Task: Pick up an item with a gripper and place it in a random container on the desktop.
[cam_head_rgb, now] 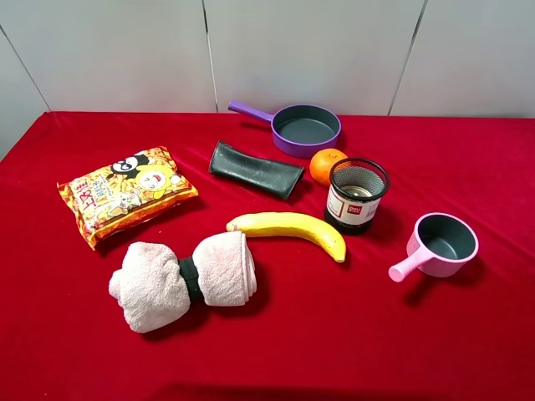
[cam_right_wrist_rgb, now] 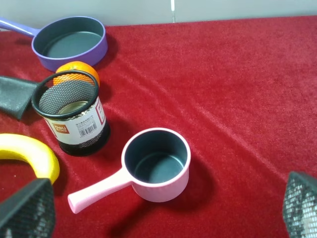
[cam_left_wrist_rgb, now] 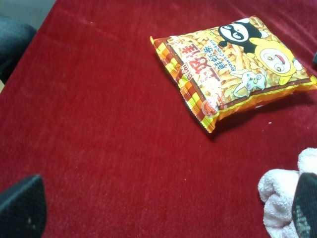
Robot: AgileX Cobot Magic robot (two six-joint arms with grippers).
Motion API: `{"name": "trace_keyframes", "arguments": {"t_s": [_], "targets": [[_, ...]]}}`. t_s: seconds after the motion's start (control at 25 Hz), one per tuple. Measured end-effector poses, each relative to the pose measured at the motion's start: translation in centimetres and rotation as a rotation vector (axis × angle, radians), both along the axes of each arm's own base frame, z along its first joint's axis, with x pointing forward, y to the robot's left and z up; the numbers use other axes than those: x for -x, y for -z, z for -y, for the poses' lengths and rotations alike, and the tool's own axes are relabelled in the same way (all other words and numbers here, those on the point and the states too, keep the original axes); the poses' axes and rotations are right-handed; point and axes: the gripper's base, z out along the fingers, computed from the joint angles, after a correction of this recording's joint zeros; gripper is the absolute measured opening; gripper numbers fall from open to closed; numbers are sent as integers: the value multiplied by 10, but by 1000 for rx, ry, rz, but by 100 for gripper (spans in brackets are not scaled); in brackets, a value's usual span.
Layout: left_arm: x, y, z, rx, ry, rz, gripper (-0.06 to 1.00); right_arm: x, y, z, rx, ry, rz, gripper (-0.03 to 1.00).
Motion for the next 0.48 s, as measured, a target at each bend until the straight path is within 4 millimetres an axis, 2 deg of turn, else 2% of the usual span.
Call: {"name": "trace_keyframes", "arguments": {"t_s": [0.48], "targets": [[0,0,0,-2,10,0,99,0,0,0,0,0,0,69]]}}
